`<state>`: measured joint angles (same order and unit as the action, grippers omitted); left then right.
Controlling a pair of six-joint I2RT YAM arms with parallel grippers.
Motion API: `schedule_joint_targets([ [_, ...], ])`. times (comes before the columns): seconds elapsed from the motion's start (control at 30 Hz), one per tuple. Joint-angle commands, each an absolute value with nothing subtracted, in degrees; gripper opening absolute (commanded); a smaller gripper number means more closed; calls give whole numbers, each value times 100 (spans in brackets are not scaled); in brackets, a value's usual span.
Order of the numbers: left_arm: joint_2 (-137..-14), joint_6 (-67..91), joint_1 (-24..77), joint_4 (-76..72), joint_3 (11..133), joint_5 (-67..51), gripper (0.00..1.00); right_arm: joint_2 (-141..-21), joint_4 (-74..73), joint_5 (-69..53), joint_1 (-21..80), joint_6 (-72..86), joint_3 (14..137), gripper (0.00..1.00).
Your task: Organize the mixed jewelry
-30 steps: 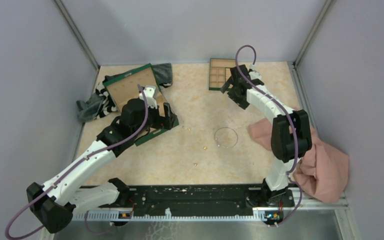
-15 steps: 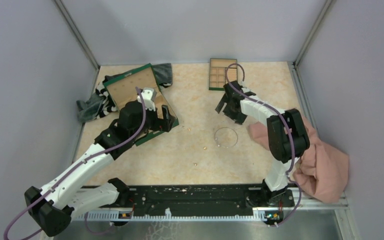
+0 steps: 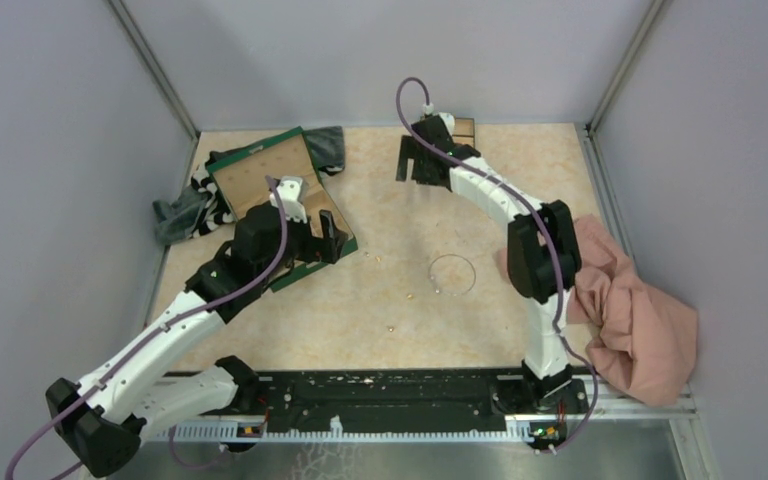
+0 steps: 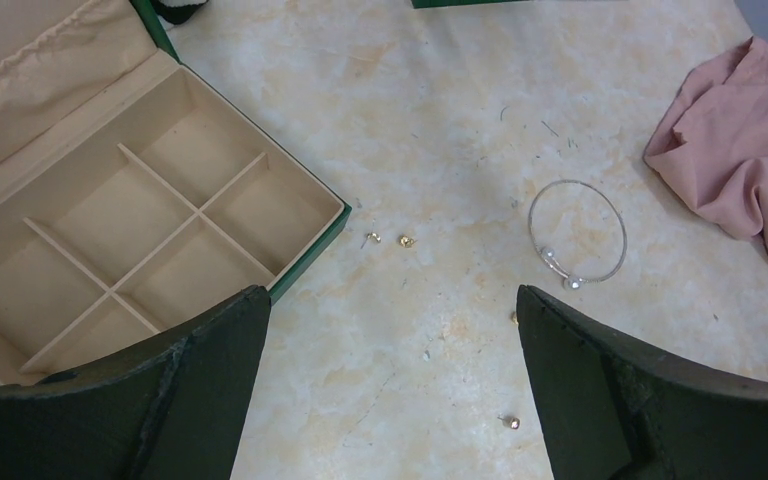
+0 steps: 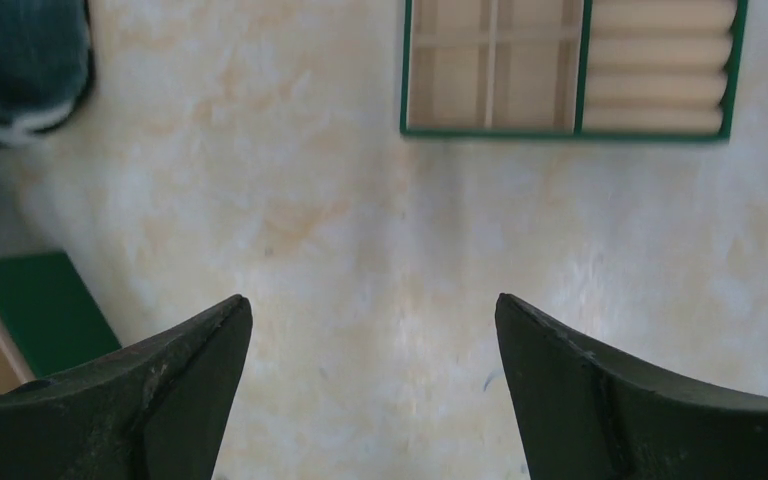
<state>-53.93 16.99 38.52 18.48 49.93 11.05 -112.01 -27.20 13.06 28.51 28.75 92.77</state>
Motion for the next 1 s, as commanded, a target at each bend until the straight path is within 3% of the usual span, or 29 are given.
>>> schedule_joint_targets([
  [0.0, -5224, 1790, 3858, 1864, 4956, 1257, 99, -12329, -3251, 1454, 2518, 2051, 10997, 91],
  [0.17, -5141, 1808, 3858, 1912, 4909, 1344, 99, -13799, -4080, 1140, 2316, 1643, 13145, 92],
  [0.3, -5132, 1836, 3858, 1968, 4867, 1388, 99, -14333, -4175, 1040, 2251, 1509, 13881, 94],
  [0.7, -5176, 1851, 3859, 1922, 4799, 1347, 99, -14542, -3958, 518, 2098, 1603, 13518, 97],
  [0.87, -5219, 1811, 3858, 1857, 4799, 1301, 99, -14315, -3879, 328, 2096, 1660, 12829, 97],
  [0.97, -5238, 1825, 3858, 1860, 4815, 1269, 99, -13691, -3419, 55, 2114, 1759, 11790, 97],
])
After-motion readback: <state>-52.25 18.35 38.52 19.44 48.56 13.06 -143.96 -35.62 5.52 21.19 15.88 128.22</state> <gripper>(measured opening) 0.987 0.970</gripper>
